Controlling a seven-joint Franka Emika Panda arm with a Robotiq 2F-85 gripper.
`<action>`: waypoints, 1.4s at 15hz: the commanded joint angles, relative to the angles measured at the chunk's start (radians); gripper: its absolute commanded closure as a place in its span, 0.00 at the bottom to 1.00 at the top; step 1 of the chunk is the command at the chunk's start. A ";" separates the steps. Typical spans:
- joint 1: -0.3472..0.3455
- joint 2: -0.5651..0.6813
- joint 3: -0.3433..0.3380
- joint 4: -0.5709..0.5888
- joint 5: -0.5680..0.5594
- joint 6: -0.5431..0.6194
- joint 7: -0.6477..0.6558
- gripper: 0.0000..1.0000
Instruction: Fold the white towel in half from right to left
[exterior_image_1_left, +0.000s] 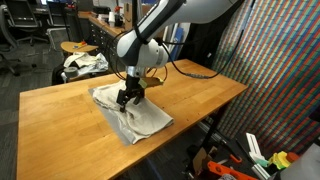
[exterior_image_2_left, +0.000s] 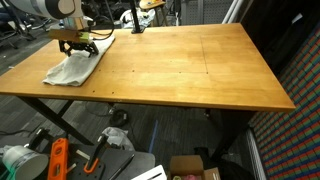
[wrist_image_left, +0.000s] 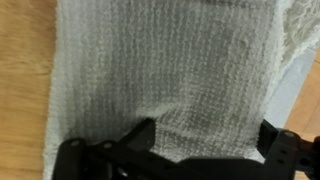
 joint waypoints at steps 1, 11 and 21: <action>-0.002 -0.023 -0.008 -0.050 0.015 0.084 -0.008 0.00; 0.027 -0.027 -0.057 -0.035 -0.069 0.162 0.065 0.00; 0.059 -0.080 -0.098 -0.030 -0.200 0.105 0.125 0.00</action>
